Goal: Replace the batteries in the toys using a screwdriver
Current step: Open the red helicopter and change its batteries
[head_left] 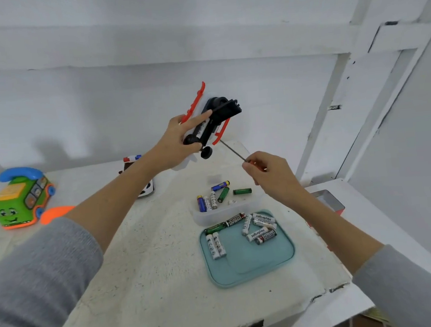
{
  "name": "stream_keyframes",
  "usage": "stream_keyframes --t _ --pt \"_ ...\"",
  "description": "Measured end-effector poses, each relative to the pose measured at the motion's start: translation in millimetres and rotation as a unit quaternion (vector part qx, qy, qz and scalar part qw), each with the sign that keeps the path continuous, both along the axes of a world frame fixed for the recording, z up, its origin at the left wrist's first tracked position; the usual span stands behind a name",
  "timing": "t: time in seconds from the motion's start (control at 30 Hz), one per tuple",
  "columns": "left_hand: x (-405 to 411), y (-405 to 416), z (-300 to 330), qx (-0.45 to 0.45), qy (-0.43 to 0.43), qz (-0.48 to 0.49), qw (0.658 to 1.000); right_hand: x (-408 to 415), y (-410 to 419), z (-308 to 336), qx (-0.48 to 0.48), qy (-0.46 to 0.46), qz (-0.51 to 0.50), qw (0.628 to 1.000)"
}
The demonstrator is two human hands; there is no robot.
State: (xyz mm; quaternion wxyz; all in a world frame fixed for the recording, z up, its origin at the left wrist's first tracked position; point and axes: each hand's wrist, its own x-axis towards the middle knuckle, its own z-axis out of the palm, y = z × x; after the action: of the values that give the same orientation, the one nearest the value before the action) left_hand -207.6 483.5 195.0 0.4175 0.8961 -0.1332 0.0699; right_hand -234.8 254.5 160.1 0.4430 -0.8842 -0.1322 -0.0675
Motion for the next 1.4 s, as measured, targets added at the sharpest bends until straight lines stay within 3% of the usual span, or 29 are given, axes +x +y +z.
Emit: stream_keyframes --t 0.53,0.9,1.07,1.4 --pt "3 -22 -2 0.007 -0.003 -0.005 1.000 6 8 10 -0.054 -0.033 0.019 0.998" --pt "8 -22 -10 -0.041 0.034 0.010 0.999 5 10 3 -0.057 -0.058 -0.005 0.997" --pt "3 -17 -5 -0.057 0.050 -0.012 0.997 21 1 24 -0.098 -0.083 -0.059 0.990" --pt "-2 -22 5 -0.070 0.056 -0.036 0.995 39 2 44 -0.191 -0.100 -0.044 0.976"
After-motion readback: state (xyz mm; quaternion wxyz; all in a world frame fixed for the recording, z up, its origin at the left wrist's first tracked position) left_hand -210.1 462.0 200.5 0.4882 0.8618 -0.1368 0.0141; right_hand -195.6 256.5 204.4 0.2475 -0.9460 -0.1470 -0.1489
